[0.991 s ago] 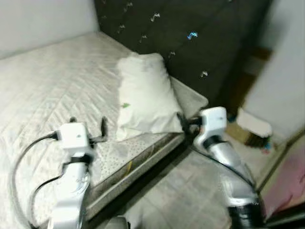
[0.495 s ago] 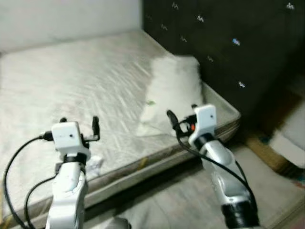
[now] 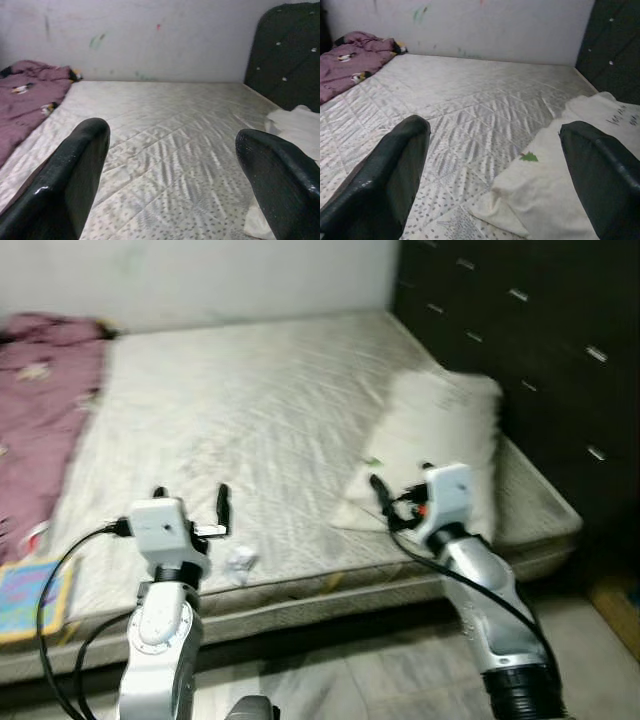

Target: Clean up the room

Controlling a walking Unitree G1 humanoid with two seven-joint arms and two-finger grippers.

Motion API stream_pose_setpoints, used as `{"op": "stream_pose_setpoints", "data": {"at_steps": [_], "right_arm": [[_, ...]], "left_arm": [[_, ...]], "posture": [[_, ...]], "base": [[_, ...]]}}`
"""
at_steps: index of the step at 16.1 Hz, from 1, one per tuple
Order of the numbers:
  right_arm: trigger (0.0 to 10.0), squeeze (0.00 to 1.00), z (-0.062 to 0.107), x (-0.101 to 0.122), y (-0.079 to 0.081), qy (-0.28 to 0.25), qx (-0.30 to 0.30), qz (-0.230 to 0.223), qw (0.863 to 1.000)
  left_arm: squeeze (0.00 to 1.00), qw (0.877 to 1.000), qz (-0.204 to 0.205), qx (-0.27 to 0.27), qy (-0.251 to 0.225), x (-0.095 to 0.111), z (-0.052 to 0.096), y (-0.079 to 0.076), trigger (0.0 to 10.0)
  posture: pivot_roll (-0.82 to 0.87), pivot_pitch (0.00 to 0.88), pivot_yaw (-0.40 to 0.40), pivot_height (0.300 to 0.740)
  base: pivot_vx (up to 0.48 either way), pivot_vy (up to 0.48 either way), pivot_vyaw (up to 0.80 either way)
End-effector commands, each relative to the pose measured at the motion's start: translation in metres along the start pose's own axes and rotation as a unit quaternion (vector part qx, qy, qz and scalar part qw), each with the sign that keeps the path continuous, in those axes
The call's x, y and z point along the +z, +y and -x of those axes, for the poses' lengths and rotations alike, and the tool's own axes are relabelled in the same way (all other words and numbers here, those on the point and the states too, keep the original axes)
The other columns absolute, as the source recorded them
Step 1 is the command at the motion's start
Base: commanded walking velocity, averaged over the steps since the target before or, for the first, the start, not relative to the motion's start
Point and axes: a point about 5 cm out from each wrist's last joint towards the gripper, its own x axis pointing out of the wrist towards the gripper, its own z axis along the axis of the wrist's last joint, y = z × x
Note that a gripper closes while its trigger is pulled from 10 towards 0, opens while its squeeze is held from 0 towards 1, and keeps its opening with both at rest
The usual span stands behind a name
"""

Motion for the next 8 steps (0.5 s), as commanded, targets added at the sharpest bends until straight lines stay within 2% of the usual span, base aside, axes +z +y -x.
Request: {"op": "stream_pose_setpoints", "data": {"at_steps": [1, 3, 4, 8], "right_arm": [[10.0, 0.0, -0.0026, 0.0009, 0.0073, -0.003, 0.013, -0.009, 1.0], [10.0, 0.0, -0.0027, 0.0008, 0.0072, -0.003, 0.013, -0.011, 1.0], [10.0, 0.0, -0.0028, 0.0009, 0.007, -0.003, 0.012, -0.013, 1.0], [10.0, 0.0, -0.0035, 0.0003, 0.0064, -0.002, 0.013, -0.014, 1.0]], "left_arm": [[0.0, 1.0, -0.006, 0.004, -0.005, 0.0021, -0.0002, 0.0058, 10.0], [0.0, 1.0, -0.006, 0.0, -0.008, 0.0027, 0.0, 0.0054, 10.0], [0.0, 1.0, -0.006, -0.002, -0.009, 0.0029, 0.0002, 0.0055, 10.0], [0.0, 1.0, -0.008, -0.007, -0.012, 0.003, 0.0005, 0.0051, 10.0]], "posture": [[0.09, 0.014, -0.037, 0.74], [0.09, 0.014, -0.037, 0.74], [0.09, 0.014, -0.037, 0.74], [0.09, 0.003, -0.04, 0.74]], "base": [[0.0, 0.0, 0.8], [0.0, 0.0, 0.69], [0.0, 0.0, 0.0], [0.306, 0.0, 0.0]]}}
